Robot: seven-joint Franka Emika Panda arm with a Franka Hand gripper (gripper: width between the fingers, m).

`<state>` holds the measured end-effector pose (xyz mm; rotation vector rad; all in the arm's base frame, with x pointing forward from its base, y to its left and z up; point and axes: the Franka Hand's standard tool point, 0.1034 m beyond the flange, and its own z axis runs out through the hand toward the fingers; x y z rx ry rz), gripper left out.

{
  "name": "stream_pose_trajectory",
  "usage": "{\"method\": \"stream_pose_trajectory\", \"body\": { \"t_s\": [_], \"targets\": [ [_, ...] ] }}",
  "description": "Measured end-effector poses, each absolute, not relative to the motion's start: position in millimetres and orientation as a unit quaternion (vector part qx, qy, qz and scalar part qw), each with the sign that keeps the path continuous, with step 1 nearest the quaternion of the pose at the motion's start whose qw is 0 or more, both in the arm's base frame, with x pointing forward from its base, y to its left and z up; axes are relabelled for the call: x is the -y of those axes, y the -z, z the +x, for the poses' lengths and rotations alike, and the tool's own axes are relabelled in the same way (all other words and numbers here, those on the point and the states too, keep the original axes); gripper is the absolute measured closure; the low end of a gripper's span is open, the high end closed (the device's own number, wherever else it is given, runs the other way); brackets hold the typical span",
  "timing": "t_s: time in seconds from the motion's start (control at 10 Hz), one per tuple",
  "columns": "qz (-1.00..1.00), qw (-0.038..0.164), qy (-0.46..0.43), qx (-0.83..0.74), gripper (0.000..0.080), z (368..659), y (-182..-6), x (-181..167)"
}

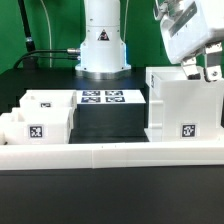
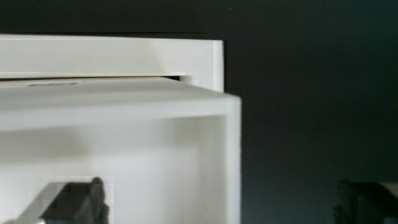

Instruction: Assemble drawer

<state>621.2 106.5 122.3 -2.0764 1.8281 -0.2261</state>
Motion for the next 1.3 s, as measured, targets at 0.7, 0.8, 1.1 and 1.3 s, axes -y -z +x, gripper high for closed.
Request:
{"method": "stream_pose_trajectory", "body": {
  "t_s": [0.7,0.8,1.1,1.3],
  "targets": [
    [-0.805,0.172,0.107,-0.557,0.015,579.2,-150.6,-77.8],
    [-0.865,0.148,0.111,-0.466,0.015,575.1,-147.7,-70.9],
    [-0.935,0.118,0.142,-0.303,0.015,571.6,-162.7,-36.6],
    [-0.949,0.109,0.146,-0.256,0.015,571.5,-161.1,-38.3]
  ]
}}
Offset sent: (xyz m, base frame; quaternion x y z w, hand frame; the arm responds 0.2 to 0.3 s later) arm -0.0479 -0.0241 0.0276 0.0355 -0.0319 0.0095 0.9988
